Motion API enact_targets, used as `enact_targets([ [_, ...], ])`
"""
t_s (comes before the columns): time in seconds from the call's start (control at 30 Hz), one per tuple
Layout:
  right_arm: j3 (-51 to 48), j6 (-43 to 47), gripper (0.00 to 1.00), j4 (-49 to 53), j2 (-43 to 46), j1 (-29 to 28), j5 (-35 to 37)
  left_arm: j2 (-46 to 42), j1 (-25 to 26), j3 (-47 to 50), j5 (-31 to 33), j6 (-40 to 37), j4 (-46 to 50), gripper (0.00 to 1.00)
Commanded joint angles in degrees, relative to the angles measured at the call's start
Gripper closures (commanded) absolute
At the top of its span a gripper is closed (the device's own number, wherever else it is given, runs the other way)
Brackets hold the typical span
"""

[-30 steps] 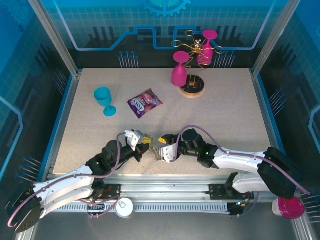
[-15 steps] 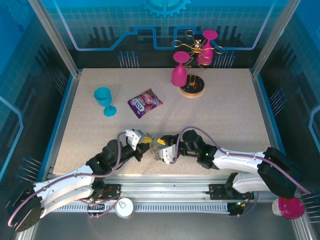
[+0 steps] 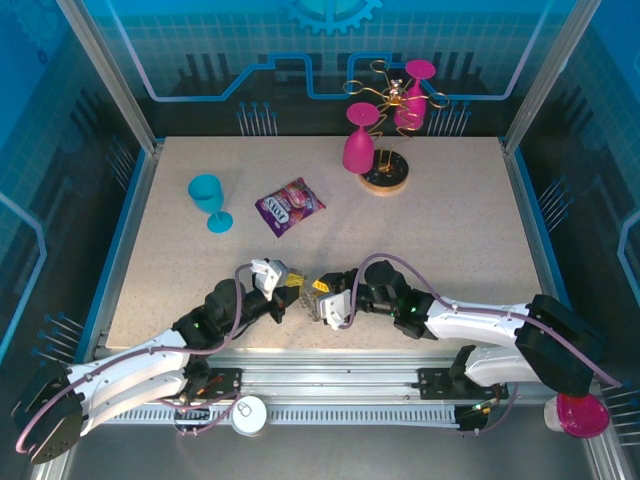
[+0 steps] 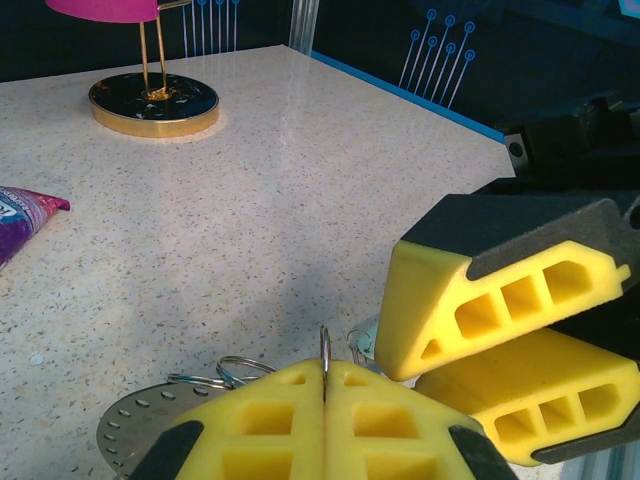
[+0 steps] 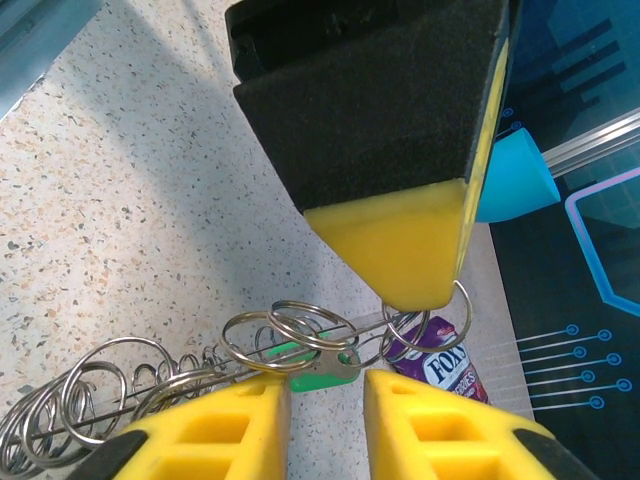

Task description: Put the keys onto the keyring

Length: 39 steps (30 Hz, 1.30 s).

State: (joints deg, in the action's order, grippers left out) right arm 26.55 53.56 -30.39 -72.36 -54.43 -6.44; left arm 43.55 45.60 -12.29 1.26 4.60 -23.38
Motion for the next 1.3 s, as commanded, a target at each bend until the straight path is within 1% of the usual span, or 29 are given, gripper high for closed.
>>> enact_targets([
  [0.0,0.43,1.57,0.75,-1.37,-0.71,-1.04,-0.45,0.05,-0.16,-1.94,-0.51,0.55,-1.94,1.0],
  [0.07,0.29,1.51,0.72,-1.31,-0.93,-1.14,0.57,0.04,-0.16,-1.94,-0.42,0.58,-1.9,1.0],
  [0.2,-0.09,-1.71,0.69,-1.16,0.78,-0.68,3.97,-0.3,-0.16,-1.93,0.17,0.41,-1.85,1.0],
  [0.3,-0.79,-3.43,0.68,1.82,4.23,-0.21,5.04,-0.14,-0.2,-2.0,0.16,0.41,-1.9,1.0],
  [0.37,-0.26,-7.67,0.67,5.32,6.68,0.33,6.46,-0.22,-0.22,-2.01,0.15,0.48,-1.94,1.0],
  [0.43,1.03,-15.0,0.64,10.04,10.11,1.1,6.82,-0.6,-0.24,-1.92,0.24,0.42,-1.79,1.0],
  [0.47,1.95,-19.45,0.62,12.72,11.5,1.75,5.78,-0.78,-0.2,-1.86,0.32,0.41,-1.61,1.0],
  [0.53,4.62,-32.72,0.59,19.4,13.81,3.06,2.66,-1.01,-0.24,-1.86,0.49,0.44,-1.5,1.0],
  [0.57,5.78,-39.02,0.58,21.62,14.32,3.27,2.32,-1.1,-0.25,-1.96,0.63,0.46,-1.33,1.0],
  [0.6,7.09,-47.22,0.58,23.58,14.68,3.39,1.96,-1.19,-0.18,-2.01,0.86,0.64,-1.3,1.0],
  [0.67,9.42,-62.18,0.58,26.99,14.32,3.5,0.53,-1.19,-0.23,-2.04,1.48,1.17,-1.41,1.0],
  [0.7,11.34,-69.83,0.58,30.22,13.61,3.66,0.74,-1.1,-0.23,-2.05,1.7,1.42,-1.45,1.0],
  [0.73,13.27,-76.53,0.59,33.31,12.55,4.06,0.13,-1.02,-0.2,-2.07,1.94,1.68,-1.5,1.0],
  [0.77,15.39,-80.91,0.59,36.14,11.4,4.58,-1.61,-0.92,-0.25,-2.08,2.09,1.79,-1.58,1.0],
  [0.83,19.8,-86.72,0.6,42.56,8.18,5.83,-5.62,-0.68,-0.23,-2.03,2.53,1.92,-1.76,1.0],
  [0.9,22.58,-89.86,0.62,45.85,5.57,6.66,-10.26,-0.57,-0.24,-2.23,2.91,2.08,-1.76,1.0],
  [1.0,23.51,-95.65,0.65,46.48,3.51,6.37,-14.98,-0.35,-0.24,-2.62,4.51,2.95,-1.46,1.0],
  [1.1,23.35,-100.81,0.65,44.73,4.17,4.55,-15.25,0.4,-0.19,-3.23,7.03,4.97,-0.81,1.0],
  [1.27,21.13,-106.61,0.63,41.3,5.26,1.61,-12.35,2.42,-0.16,-4.83,12.2,9.64,1.13,1.0],
])
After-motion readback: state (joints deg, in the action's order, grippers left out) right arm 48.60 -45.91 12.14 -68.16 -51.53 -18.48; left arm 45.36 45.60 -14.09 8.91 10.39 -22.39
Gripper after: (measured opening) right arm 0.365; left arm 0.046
